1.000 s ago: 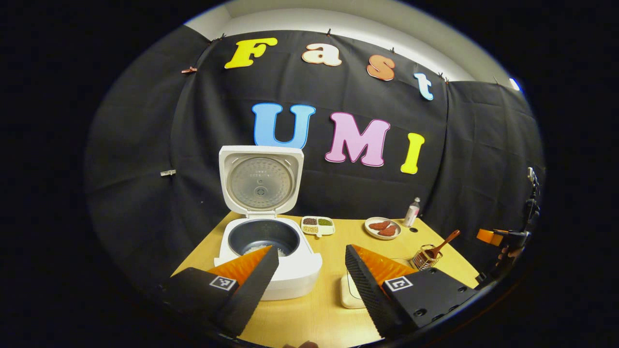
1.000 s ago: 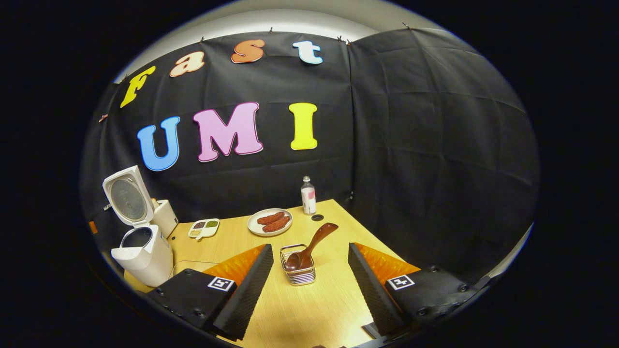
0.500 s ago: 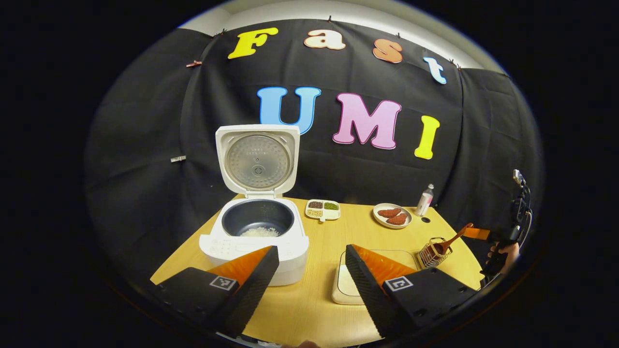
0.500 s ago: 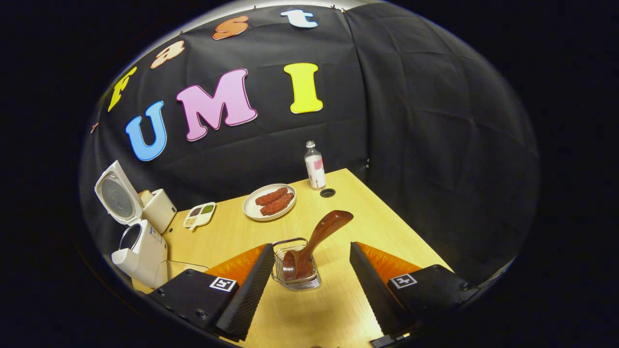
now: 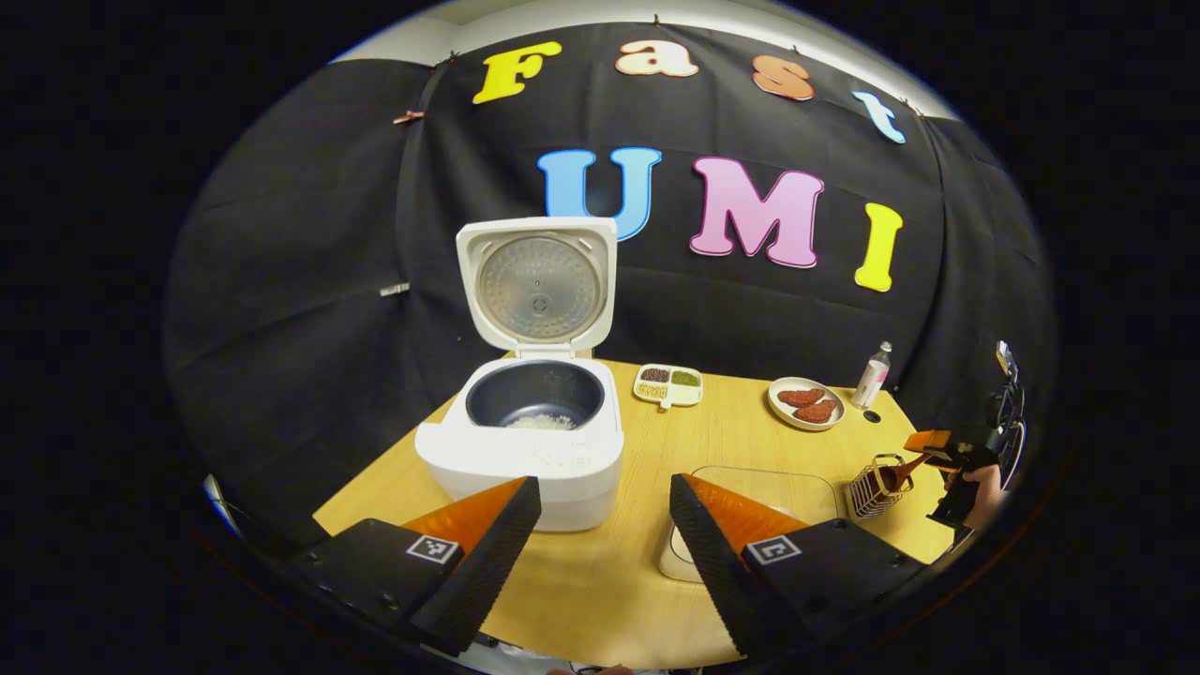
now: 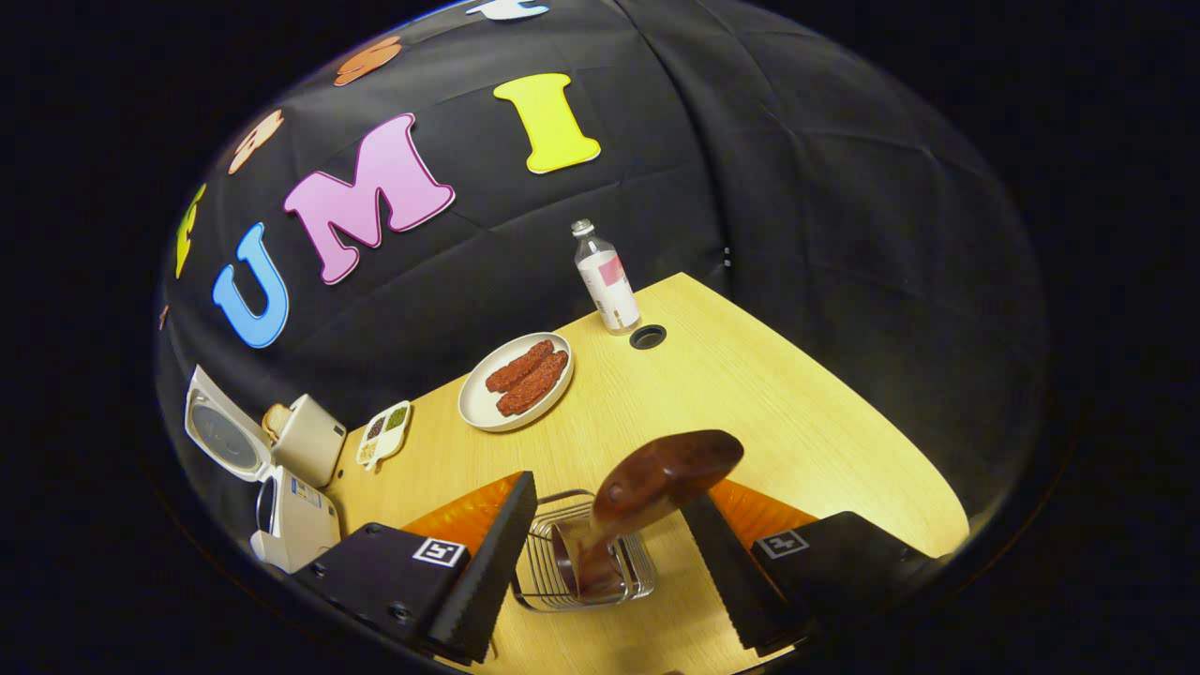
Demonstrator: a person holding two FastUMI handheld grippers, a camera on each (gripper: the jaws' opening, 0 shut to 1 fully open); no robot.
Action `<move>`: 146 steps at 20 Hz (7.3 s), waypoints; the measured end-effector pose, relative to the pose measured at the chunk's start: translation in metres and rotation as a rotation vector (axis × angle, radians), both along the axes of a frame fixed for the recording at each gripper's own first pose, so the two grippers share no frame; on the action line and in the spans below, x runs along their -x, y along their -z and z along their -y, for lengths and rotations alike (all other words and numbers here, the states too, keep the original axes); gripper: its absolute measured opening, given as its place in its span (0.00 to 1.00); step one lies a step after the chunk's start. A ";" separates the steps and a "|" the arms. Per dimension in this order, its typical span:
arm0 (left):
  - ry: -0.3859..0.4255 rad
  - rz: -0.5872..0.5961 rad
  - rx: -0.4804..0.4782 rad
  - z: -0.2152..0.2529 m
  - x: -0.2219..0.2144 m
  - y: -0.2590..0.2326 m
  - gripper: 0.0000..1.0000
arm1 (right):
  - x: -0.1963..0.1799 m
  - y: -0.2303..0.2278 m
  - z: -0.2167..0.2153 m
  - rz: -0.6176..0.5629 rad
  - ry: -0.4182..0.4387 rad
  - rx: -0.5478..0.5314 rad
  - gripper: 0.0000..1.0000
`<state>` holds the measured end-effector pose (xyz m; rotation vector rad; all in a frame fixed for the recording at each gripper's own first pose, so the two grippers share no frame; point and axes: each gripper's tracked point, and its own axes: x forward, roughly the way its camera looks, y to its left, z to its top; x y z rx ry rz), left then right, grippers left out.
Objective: Close the left gripper, press the button to open the rice cooker; take a wooden spoon from the chopstick holder with the right hand, scoop a spoonful of rice and pour it into the rice cooker, then put the wooden spoon back into the chopstick holder.
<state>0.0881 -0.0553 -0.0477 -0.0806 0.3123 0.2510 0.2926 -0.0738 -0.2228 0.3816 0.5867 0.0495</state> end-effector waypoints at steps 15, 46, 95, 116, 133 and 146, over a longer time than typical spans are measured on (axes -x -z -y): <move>-0.050 0.085 -0.002 0.002 0.032 0.000 0.95 | 0.003 -0.053 -0.007 0.078 0.007 -0.088 0.19; 0.151 0.100 0.086 -0.125 0.047 0.025 0.95 | 0.136 -0.027 -0.219 0.054 -0.049 -0.032 0.19; 0.247 0.057 0.085 -0.104 0.079 0.059 0.95 | 0.137 -0.134 -0.228 -0.084 0.179 -0.738 0.19; 0.072 0.060 0.146 -0.163 0.087 0.069 0.95 | 0.096 -0.188 -0.439 -0.102 -0.139 -0.735 0.19; -0.022 0.035 0.215 -0.202 0.089 0.087 0.95 | 0.110 -0.138 -0.565 0.159 -0.472 -0.226 0.19; -0.069 0.017 0.205 -0.231 0.088 0.107 0.96 | 0.114 -0.128 -0.610 0.308 -0.683 0.058 0.19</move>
